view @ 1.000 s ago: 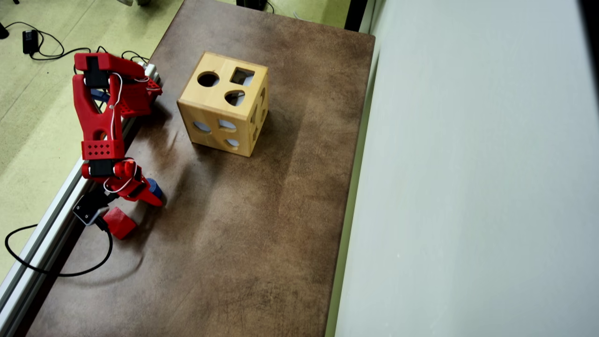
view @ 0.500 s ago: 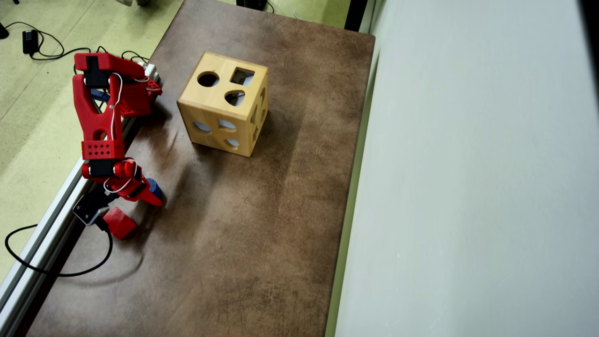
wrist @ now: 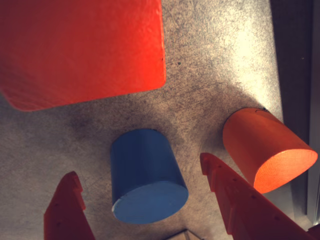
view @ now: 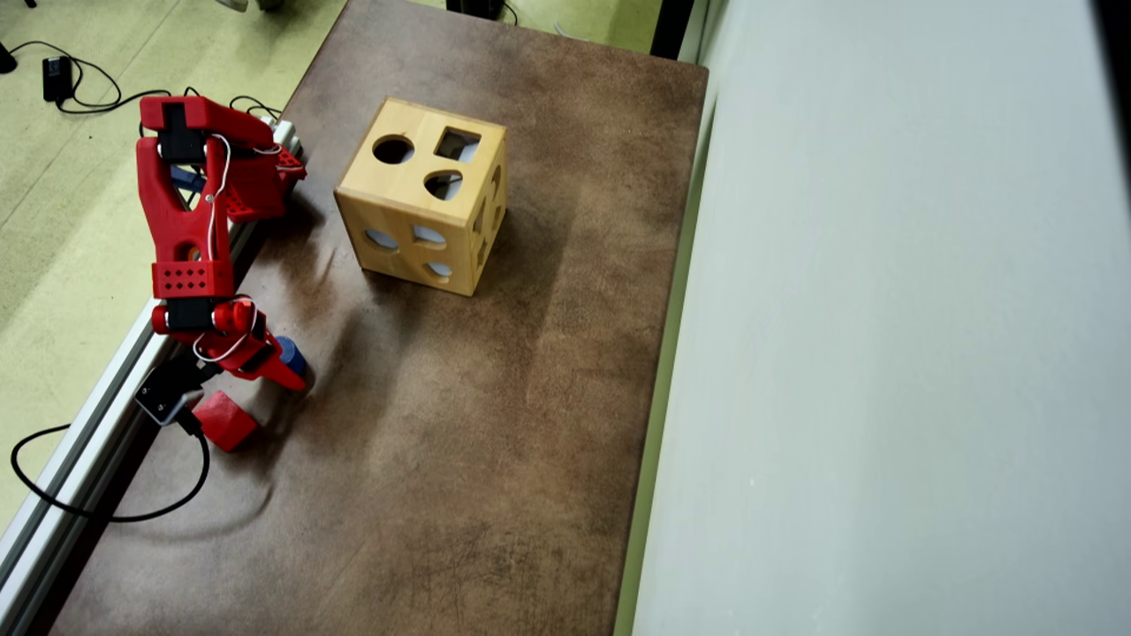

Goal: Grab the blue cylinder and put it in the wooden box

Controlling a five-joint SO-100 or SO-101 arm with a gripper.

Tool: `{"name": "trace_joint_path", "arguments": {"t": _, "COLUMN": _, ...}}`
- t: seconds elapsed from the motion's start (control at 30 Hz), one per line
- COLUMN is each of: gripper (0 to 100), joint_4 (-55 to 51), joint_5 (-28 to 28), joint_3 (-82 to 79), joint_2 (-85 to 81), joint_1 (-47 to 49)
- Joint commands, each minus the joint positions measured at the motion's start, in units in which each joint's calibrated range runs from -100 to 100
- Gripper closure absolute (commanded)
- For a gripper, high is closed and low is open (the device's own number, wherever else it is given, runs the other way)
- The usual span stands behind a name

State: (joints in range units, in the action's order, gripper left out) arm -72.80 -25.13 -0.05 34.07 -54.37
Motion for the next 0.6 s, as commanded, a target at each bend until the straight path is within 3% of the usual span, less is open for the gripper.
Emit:
{"name": "trace_joint_path", "arguments": {"t": 0.0, "gripper": 63, "joint_4": 0.22, "joint_5": 0.15, "joint_3": 1.83, "joint_2": -4.05, "joint_1": 0.43}}
{"name": "trace_joint_path", "arguments": {"t": 0.57, "gripper": 63, "joint_4": 0.22, "joint_5": 0.15, "joint_3": 1.92, "joint_2": -5.66, "joint_1": 1.84}}
